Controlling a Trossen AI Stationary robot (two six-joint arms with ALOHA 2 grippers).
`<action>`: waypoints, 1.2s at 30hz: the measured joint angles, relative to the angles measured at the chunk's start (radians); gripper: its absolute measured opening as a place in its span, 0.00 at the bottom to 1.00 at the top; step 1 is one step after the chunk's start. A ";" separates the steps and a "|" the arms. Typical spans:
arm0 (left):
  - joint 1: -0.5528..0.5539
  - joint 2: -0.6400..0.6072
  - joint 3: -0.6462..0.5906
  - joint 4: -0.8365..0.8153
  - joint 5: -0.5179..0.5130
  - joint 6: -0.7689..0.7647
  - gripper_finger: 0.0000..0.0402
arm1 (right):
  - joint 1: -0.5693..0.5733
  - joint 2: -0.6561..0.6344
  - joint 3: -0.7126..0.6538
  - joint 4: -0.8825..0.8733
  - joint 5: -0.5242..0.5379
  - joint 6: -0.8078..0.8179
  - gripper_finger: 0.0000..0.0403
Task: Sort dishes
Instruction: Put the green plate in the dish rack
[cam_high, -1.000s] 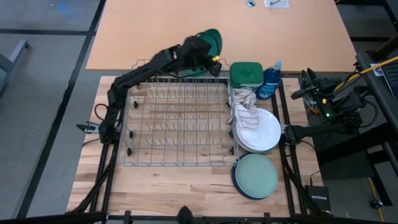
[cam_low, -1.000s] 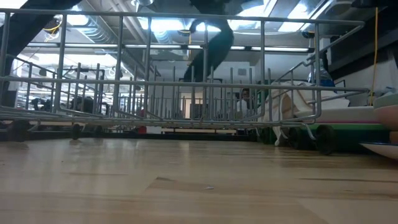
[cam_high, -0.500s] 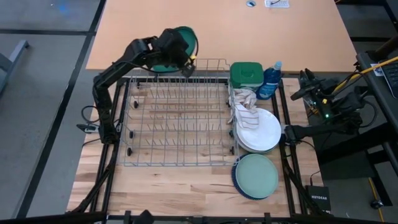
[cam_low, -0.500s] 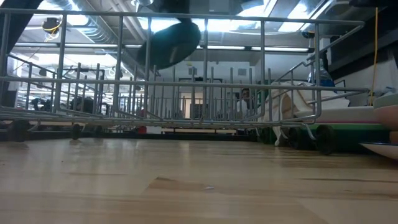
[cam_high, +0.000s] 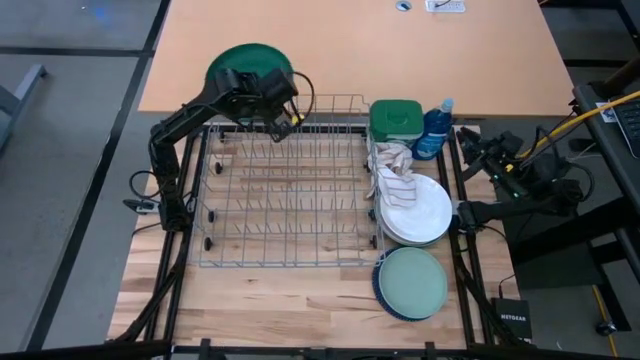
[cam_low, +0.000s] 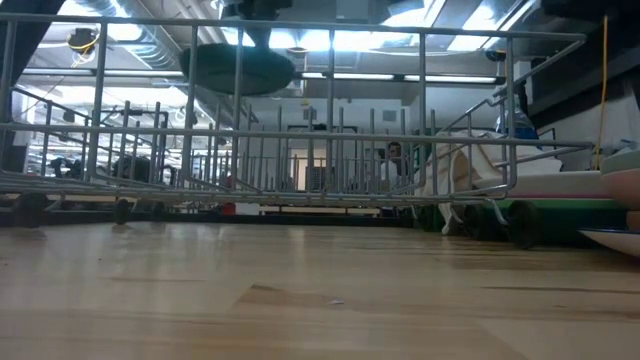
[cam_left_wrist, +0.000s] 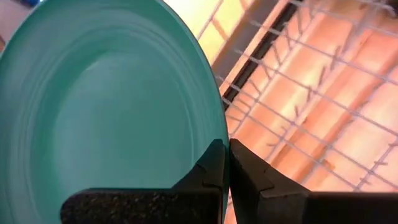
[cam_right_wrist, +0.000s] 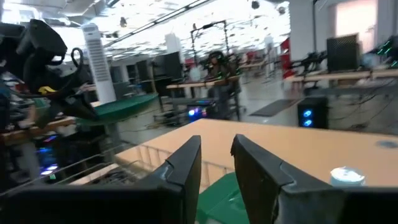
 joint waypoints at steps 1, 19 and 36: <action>-0.007 -0.001 -0.006 0.002 -0.002 0.014 0.00 | 0.000 0.000 0.000 -0.011 -0.002 0.016 0.25; -0.091 -0.001 -0.222 -0.002 -0.081 0.139 0.00 | 0.000 0.000 0.000 -0.039 -0.009 0.131 0.25; -0.348 0.000 -0.311 0.043 -0.356 0.463 0.00 | 0.000 0.172 0.000 -0.073 -0.035 0.243 0.25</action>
